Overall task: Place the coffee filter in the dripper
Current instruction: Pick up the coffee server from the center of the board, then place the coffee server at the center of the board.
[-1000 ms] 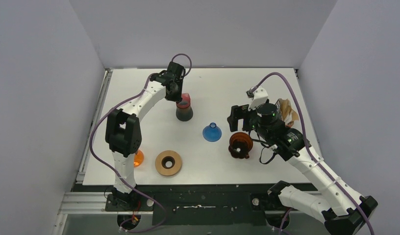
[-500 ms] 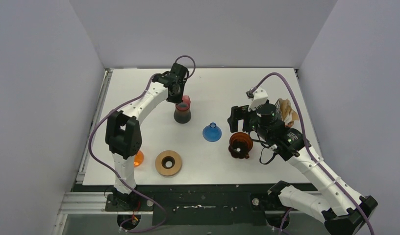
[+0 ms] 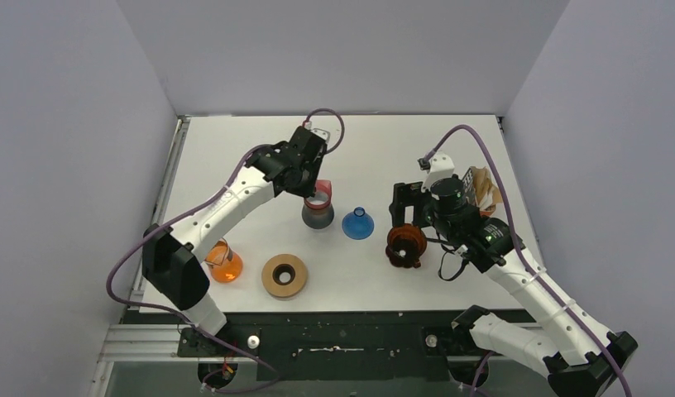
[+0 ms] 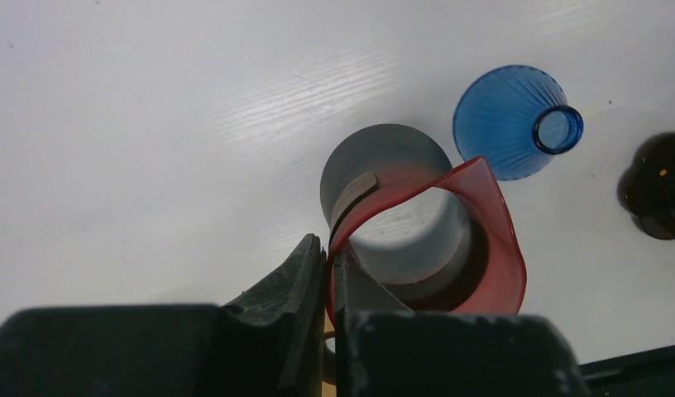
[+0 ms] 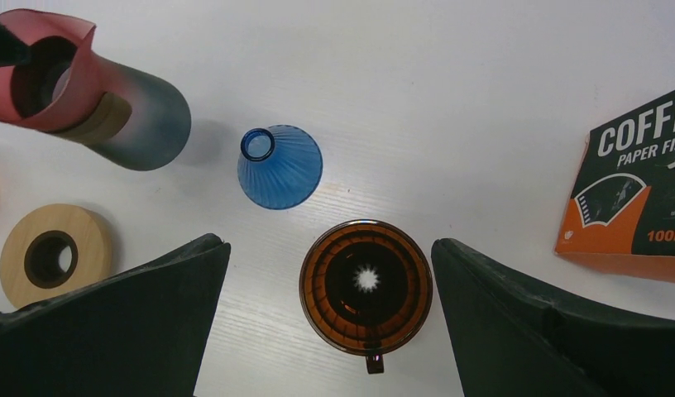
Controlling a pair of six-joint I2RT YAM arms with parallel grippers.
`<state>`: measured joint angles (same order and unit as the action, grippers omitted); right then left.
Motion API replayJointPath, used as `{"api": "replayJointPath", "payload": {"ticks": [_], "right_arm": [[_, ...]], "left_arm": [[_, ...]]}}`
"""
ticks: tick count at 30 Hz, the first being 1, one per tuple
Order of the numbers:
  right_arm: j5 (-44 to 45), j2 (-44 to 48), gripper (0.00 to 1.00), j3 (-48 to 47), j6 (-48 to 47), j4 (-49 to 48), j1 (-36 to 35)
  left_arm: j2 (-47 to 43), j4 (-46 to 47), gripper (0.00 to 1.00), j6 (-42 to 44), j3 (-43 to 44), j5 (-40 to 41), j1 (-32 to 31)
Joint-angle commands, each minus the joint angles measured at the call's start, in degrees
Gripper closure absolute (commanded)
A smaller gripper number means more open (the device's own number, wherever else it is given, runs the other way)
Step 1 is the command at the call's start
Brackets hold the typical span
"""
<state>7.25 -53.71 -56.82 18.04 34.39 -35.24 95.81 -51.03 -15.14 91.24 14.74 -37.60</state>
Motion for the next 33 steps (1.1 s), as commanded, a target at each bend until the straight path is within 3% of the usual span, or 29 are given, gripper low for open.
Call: {"api": "replayJointPath", "payload": {"ticks": [1,10,18,33], "right_arm": [[3.2,2.2,0.00,0.7,2.1,1.6,0.4],[6.9,3.3,0.00,2.6,7.2,5.7,0.4],[10.0,4.4,0.00,5.7,12.1,7.6,0.4],[14.5,3.8,0.00,8.2,18.4,10.1,0.6]], "left_arm": [[-6.6,-0.1,1.00,-2.5,-2.5,-0.7,-3.1],[-12.5,1.7,1.00,-6.6,-9.6,-1.8,-11.3],[-12.1,7.0,1.00,-8.2,-14.2,-1.2,-16.3],[-6.6,12.3,1.00,-7.9,-16.7,0.1,-18.8]]}}
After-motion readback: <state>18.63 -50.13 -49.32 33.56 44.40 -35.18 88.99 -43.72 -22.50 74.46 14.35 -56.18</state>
